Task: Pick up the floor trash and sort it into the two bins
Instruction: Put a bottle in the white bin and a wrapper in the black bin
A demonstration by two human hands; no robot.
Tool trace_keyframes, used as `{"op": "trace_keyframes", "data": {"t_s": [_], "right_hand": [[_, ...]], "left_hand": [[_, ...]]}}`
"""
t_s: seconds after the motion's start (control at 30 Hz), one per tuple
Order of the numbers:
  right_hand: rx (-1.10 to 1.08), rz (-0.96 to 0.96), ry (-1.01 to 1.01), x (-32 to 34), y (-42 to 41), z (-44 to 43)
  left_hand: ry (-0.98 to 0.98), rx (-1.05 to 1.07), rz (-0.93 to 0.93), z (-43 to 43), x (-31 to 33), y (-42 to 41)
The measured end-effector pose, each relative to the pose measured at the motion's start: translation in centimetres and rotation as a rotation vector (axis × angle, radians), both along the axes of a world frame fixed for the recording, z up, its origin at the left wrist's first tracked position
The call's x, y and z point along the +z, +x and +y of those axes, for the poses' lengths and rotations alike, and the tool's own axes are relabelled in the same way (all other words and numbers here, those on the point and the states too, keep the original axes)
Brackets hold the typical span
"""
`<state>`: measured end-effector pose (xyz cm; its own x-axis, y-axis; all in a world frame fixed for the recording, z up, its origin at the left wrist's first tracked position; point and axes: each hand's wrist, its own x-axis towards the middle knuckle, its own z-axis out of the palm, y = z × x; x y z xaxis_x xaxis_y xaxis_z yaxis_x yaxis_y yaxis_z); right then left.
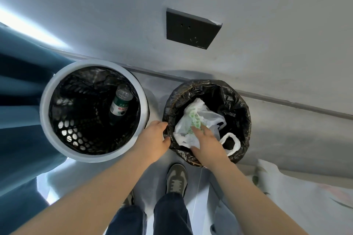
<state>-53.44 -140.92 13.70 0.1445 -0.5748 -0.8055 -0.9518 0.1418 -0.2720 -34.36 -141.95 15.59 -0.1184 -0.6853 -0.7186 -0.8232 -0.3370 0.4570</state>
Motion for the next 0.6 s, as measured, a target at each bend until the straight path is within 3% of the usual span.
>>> {"op": "trace_keyframes", "data": {"t_s": [0.17, 0.3, 0.43, 0.6], "right_hand": [[-0.018, -0.002, 0.094, -1.8, -0.4, -1.5], [-0.014, 0.129, -0.041, -2.1, -0.4, -2.9], [-0.039, 0.003, 0.096, -1.7, -0.1, -2.6], [-0.077, 0.021, -0.098, 0.6, 0.2, -1.4]], "left_hand": [[-0.011, 0.001, -0.015, -0.1, 0.0, -0.3], [-0.013, -0.005, -0.027, 0.0, -0.1, -0.5], [-0.01, -0.019, -0.029, 0.0, 0.1, -0.5], [0.019, -0.03, -0.035, 0.3, 1.4, -0.2]]}}
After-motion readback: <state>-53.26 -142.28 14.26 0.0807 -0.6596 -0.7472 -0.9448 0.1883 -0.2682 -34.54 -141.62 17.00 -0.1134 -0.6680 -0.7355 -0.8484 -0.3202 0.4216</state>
